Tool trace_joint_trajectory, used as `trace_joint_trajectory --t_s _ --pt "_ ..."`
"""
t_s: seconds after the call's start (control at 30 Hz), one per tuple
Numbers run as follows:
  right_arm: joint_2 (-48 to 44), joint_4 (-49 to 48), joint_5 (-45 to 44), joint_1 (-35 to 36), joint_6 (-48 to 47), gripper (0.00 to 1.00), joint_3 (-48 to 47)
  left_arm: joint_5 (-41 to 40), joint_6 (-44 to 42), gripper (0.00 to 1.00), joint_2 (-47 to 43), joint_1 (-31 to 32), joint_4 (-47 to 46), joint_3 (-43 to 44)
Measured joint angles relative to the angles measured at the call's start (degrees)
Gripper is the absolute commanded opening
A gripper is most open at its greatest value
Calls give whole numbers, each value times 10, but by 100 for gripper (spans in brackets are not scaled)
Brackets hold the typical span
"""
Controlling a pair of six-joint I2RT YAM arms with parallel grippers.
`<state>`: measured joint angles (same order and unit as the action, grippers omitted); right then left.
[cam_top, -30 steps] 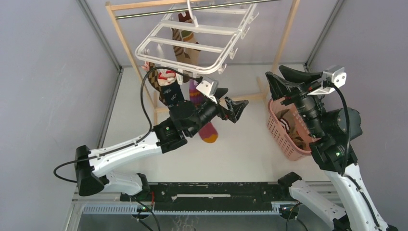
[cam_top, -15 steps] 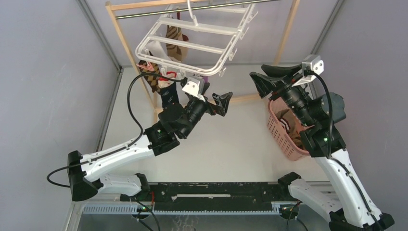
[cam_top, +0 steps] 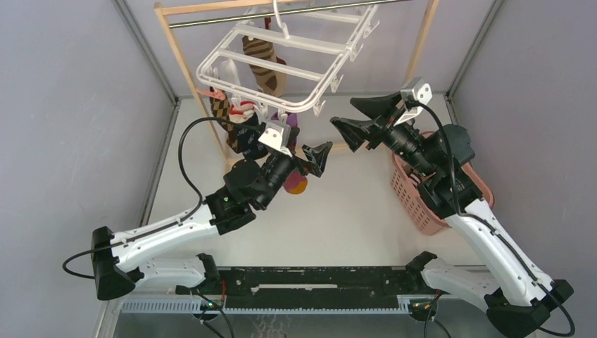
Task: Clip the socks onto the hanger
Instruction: Open the clamp at the hanger.
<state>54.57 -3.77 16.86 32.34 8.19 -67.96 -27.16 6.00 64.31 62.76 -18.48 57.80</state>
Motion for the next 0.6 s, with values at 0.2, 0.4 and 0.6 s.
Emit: trace_joint_trajectory --t_s 0.2,0.4,0.6 --pt "13 -5 -9 53 -38 76 0 -7 0 100 -6 0 -5 -14" --pt "35 -12 -20 63 -63 75 0 -8 0 100 -14 0 -5 -28" --pt "57 -33 -31 76 -99 75 0 -12 0 100 -31 0 -7 -40"
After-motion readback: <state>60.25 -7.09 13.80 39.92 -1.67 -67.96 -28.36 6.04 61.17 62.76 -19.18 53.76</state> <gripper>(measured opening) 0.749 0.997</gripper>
